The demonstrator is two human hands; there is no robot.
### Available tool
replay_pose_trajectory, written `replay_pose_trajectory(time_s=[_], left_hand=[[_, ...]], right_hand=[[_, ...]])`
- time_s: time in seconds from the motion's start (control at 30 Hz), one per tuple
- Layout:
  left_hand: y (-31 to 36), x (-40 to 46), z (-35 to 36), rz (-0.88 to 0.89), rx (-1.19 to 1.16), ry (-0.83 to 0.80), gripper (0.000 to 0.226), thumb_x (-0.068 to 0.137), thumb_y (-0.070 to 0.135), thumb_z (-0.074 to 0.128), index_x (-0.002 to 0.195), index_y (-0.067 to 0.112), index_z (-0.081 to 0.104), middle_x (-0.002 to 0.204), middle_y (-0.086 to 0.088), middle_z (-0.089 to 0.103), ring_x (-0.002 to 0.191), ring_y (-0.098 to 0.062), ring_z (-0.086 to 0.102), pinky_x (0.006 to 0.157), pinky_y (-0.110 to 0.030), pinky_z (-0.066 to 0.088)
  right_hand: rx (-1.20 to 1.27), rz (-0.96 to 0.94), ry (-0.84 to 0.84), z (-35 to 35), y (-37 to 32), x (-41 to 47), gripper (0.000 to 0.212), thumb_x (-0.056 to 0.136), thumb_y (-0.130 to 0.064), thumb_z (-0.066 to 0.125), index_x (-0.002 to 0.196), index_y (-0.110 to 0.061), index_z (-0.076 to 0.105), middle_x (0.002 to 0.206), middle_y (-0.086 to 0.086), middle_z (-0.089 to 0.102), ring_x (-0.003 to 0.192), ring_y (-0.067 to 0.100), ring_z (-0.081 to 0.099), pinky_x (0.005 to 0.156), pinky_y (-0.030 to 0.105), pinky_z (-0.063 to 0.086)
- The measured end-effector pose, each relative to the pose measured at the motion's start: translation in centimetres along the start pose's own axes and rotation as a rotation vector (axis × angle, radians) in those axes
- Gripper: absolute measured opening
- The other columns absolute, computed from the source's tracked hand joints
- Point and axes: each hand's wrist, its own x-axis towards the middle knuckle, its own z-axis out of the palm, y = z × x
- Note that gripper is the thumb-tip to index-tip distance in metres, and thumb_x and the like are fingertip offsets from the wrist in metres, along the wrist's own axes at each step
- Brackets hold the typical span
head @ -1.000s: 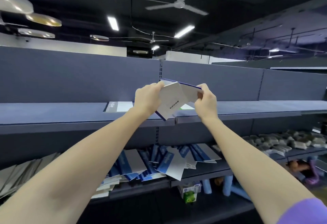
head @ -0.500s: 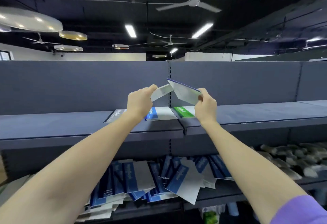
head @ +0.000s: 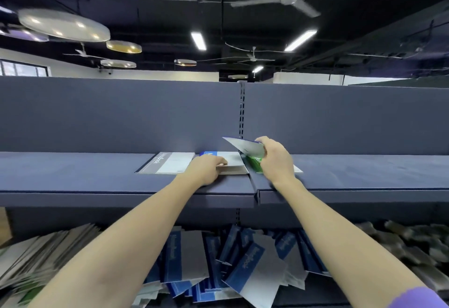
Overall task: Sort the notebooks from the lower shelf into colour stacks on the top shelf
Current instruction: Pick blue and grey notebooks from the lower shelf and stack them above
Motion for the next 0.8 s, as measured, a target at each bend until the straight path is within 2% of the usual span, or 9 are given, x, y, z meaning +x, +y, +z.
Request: replay_pose_trajectory(time_s=[0.07,0.17,0.27,0.37,0.47,0.53,0.6,0.7,0.8], left_hand=[[-0.8,0.2,0.2,-0.003,-0.081,0.013,0.036,0.098,0.031,0.054,0.132,0.037,0.059,0.129,0.001,0.064,0.115,-0.025,0.056,0.095,-0.033,0.047],[-1.0,0.1,0.3,0.036,-0.206,0.005,0.047,0.089,0.061,0.060,0.126,0.031,0.066,0.126,0.008,0.067,0.115,-0.017,0.058,0.100,-0.030,0.044],[-0.8,0.1,0.1,0.050,-0.234,-0.014,0.043,0.094,0.052,0.059,0.127,0.027,0.066,0.132,0.009,0.064,0.121,-0.015,0.056,0.102,-0.026,0.041],[-1.1,0.2,0.1,-0.009,-0.321,0.024,0.031,0.094,0.042,0.060,0.119,0.026,0.070,0.124,0.005,0.066,0.116,-0.017,0.057,0.096,-0.029,0.044],[-1.5,0.1,-0.3,-0.184,-0.426,0.225,0.026,0.086,0.036,0.052,0.102,0.029,0.071,0.111,0.003,0.067,0.104,-0.021,0.060,0.083,-0.032,0.049],[-1.9,-0.1,-0.7,-0.321,-0.514,0.424,0.027,0.090,0.024,0.047,0.105,0.021,0.068,0.105,0.002,0.069,0.093,-0.022,0.059,0.077,-0.030,0.047],[-2.3,-0.4,-1.2,-0.427,-0.616,0.526,0.029,0.095,0.018,0.044,0.115,0.015,0.065,0.108,0.000,0.068,0.091,-0.021,0.056,0.077,-0.029,0.044],[-2.5,-0.5,-1.2,-0.447,-0.705,0.515,0.032,0.097,0.020,0.043,0.123,0.014,0.061,0.111,-0.001,0.065,0.097,-0.021,0.057,0.081,-0.029,0.044],[-2.2,-0.4,-1.1,-0.405,-0.688,0.490,0.030,0.097,0.020,0.044,0.121,0.015,0.061,0.101,0.004,0.062,0.095,-0.021,0.057,0.082,-0.030,0.045]], right_hand=[[0.011,0.004,-0.007,0.5,0.0,0.4,0.053,0.079,0.009,0.043,0.121,-0.020,0.057,0.100,0.003,0.064,0.090,0.028,0.053,0.070,0.037,0.044],[0.000,-0.011,-0.013,1.2,-0.3,0.8,0.049,0.081,0.010,0.042,0.119,-0.018,0.054,0.098,0.004,0.064,0.085,0.027,0.049,0.070,0.039,0.045],[-0.014,-0.041,-0.018,1.6,-0.7,1.3,0.047,0.082,0.007,0.044,0.119,-0.020,0.057,0.101,0.004,0.065,0.088,0.029,0.053,0.071,0.039,0.046],[0.000,-0.079,-0.025,2.1,-1.5,1.5,0.043,0.088,0.002,0.044,0.120,-0.021,0.062,0.105,0.004,0.067,0.093,0.031,0.057,0.074,0.038,0.046],[-0.014,-0.129,-0.049,3.1,-2.5,1.6,0.042,0.091,-0.002,0.044,0.119,-0.025,0.066,0.108,0.002,0.069,0.099,0.030,0.060,0.079,0.041,0.049],[-0.047,-0.135,-0.115,3.9,-3.2,1.7,0.040,0.094,-0.006,0.044,0.119,-0.028,0.067,0.107,0.003,0.070,0.100,0.031,0.060,0.080,0.041,0.050],[-0.089,-0.140,-0.211,4.7,-4.0,1.4,0.042,0.096,-0.010,0.044,0.123,-0.031,0.067,0.113,0.004,0.070,0.105,0.032,0.059,0.083,0.039,0.049],[-0.101,-0.164,-0.343,5.8,-5.1,0.5,0.043,0.095,-0.014,0.046,0.129,-0.033,0.065,0.127,0.006,0.067,0.115,0.033,0.057,0.094,0.039,0.047],[-0.116,-0.171,-0.499,6.8,-5.6,0.1,0.035,0.100,-0.039,0.050,0.134,-0.037,0.061,0.137,-0.002,0.062,0.125,0.025,0.053,0.103,0.039,0.040]])
